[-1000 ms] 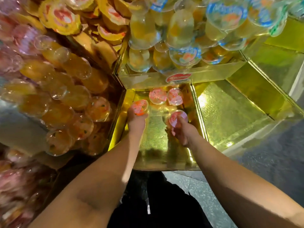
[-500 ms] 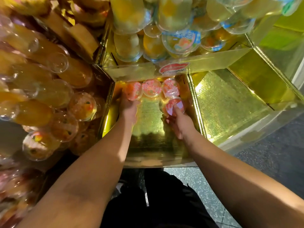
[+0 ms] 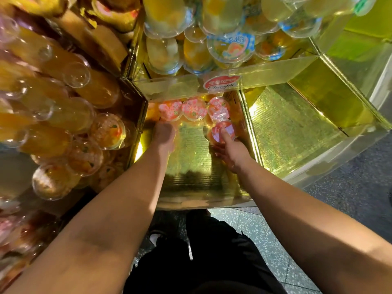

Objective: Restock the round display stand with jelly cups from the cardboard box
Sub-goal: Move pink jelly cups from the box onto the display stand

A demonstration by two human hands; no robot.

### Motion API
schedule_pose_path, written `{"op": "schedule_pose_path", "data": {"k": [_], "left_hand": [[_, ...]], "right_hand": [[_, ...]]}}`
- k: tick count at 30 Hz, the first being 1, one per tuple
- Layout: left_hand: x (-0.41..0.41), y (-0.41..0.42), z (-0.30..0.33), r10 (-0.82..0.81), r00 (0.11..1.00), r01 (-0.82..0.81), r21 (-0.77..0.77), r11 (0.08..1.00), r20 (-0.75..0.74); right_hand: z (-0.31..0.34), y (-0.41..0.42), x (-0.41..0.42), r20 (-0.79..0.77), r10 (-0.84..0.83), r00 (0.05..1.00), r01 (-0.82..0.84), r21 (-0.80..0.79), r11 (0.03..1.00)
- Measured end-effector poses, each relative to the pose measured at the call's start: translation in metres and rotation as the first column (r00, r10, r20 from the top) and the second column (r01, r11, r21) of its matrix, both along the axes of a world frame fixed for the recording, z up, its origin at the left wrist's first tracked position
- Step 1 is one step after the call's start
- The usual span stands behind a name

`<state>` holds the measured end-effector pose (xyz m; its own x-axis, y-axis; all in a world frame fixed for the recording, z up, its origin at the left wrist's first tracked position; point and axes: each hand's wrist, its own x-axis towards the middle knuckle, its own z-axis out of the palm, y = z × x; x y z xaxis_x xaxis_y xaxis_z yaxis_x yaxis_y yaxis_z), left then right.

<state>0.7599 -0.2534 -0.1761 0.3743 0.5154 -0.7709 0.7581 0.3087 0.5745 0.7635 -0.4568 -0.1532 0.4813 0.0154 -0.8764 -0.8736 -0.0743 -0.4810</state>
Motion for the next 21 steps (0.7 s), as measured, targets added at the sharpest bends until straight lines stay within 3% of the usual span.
{"op": "schedule_pose_path", "data": {"k": [5,7,9,10,12,14,17,21], "left_hand": [[-0.045,-0.008,0.037,-0.201,0.979,0.203,-0.037,0.978,0.041],[-0.07,-0.008,0.06,-0.288,0.954,0.292,-0.033,0.956,0.084],[-0.091,-0.011,0.086,-0.412,0.906,0.415,-0.004,0.91,0.095],[-0.104,-0.01,0.1,-0.457,0.884,0.457,0.026,0.889,0.099],[-0.131,-0.005,0.129,-0.527,0.845,0.518,0.108,0.849,0.086],[-0.163,0.009,0.148,-0.566,0.82,0.549,0.16,0.82,0.089],[-0.222,0.041,0.171,-0.618,0.783,0.585,0.259,0.768,0.063],[-0.317,0.095,0.192,-0.535,0.845,0.491,0.376,0.786,0.014]], "right_hand": [[0.038,-0.008,-0.01,-0.081,0.094,0.992,-0.093,0.016,0.996],[0.055,-0.01,-0.021,-0.048,0.139,0.989,-0.139,0.014,0.99],[0.062,-0.016,-0.029,0.03,0.288,0.957,-0.286,-0.068,0.956],[0.068,-0.015,-0.035,0.072,0.416,0.906,-0.401,-0.16,0.902],[0.083,-0.008,-0.049,0.11,0.682,0.723,-0.601,-0.385,0.7],[0.102,0.01,-0.067,0.121,0.832,0.541,-0.685,-0.511,0.519],[0.13,0.051,-0.104,0.147,0.93,0.338,-0.734,-0.577,0.358],[0.163,0.12,-0.164,0.211,0.97,0.121,-0.737,-0.635,0.23]]}}
